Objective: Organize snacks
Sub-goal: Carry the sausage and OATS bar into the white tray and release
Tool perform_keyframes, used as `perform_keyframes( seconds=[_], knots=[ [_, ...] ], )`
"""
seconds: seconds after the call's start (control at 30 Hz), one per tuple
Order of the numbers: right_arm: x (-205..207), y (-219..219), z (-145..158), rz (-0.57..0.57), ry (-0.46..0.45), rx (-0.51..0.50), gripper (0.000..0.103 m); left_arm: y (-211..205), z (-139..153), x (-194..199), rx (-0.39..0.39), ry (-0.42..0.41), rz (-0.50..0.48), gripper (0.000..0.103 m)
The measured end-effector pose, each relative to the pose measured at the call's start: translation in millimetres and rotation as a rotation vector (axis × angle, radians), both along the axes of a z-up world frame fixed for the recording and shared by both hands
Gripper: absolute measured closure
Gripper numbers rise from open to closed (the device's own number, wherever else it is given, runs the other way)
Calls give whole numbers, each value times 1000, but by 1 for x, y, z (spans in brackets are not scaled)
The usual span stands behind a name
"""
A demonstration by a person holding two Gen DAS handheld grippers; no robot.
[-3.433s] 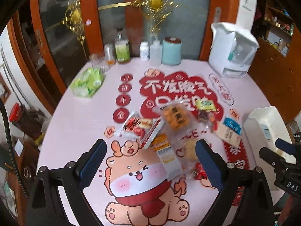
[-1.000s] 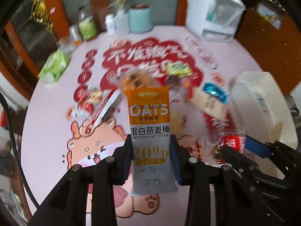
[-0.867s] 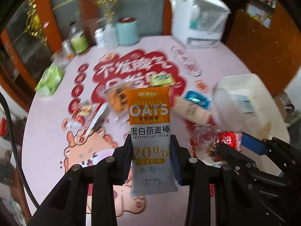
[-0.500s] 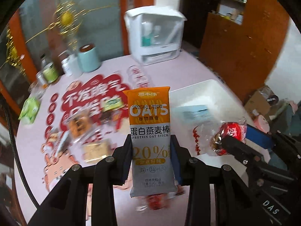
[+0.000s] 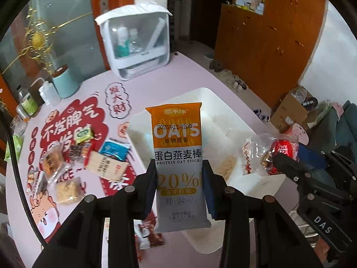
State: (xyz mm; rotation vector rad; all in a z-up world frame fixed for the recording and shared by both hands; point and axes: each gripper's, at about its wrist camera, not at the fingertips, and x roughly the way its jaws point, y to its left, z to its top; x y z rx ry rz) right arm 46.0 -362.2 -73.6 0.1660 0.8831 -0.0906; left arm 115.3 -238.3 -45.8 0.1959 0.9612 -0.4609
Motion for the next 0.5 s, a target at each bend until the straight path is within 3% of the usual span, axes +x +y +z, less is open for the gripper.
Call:
perform_keyframes(
  seconds=[0.23,0.5],
  knots=[
    [3,-4,-13,24,26,6,62,-28,-19,-1,59,32,-18,65],
    [11,-7,-21,12,61,54,56,-30,-27,1,88,39,-12,63]
  ],
)
